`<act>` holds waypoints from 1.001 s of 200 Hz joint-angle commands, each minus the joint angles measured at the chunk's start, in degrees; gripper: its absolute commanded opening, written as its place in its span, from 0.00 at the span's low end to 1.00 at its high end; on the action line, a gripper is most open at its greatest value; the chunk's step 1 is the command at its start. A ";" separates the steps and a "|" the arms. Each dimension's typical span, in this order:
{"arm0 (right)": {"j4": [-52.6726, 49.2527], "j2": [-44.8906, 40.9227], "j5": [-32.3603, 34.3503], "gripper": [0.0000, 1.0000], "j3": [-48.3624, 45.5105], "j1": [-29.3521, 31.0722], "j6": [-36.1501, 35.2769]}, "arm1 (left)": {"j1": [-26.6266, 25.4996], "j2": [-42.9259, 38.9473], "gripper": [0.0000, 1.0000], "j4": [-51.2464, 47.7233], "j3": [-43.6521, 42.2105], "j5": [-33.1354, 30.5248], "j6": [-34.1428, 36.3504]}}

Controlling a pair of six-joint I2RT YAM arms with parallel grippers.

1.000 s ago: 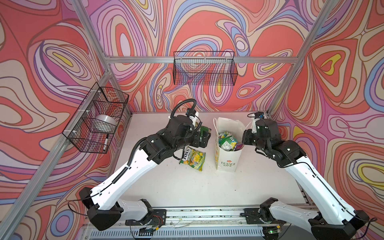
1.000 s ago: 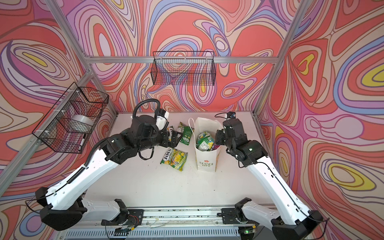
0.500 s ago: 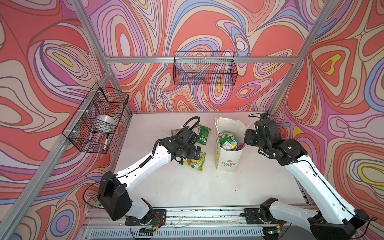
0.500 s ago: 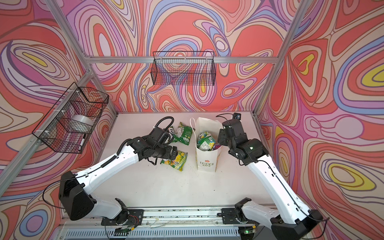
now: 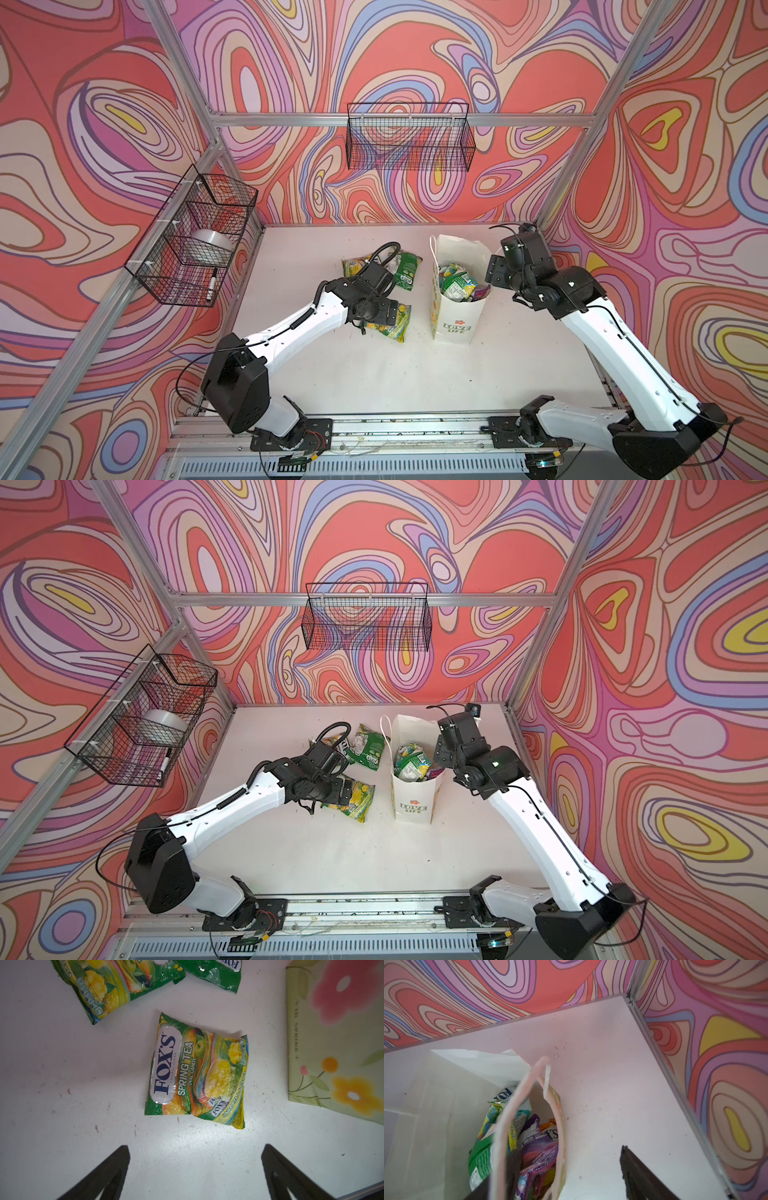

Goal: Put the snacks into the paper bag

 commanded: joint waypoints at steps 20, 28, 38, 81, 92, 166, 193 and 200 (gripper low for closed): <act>-0.34 -0.73 0.88 0.60 -3.51 -0.06 3.00 | 0.59 -1.68 1.00 -0.56 -1.30 -1.89 -0.77; -0.27 -0.53 0.57 0.57 -4.08 -0.17 3.29 | 0.68 -1.59 1.00 -0.63 -1.27 -2.13 -0.79; -0.07 -0.41 0.07 0.53 -4.73 -0.13 3.45 | 0.85 -1.54 1.00 -0.57 -1.26 -2.36 -0.74; 0.46 -0.24 -0.11 0.20 -5.33 -0.12 3.37 | 1.65 0.70 1.00 -0.63 -1.13 -2.32 1.01; 0.85 -0.24 -0.58 0.09 -5.41 -0.15 3.07 | 1.74 2.34 1.00 -0.49 -0.64 -1.53 1.91; 2.57 -0.19 -3.97 0.00 -5.56 -0.08 2.05 | 1.74 17.48 1.00 2.96 5.85 -1.84 2.24; 2.90 -0.50 -5.23 0.00 -5.47 -0.14 1.50 | 1.74 21.27 1.00 3.13 8.76 -3.54 1.48; 3.00 -0.59 -5.53 0.00 -5.58 -0.12 1.42 | 1.74 21.87 1.00 3.16 9.36 -3.61 1.47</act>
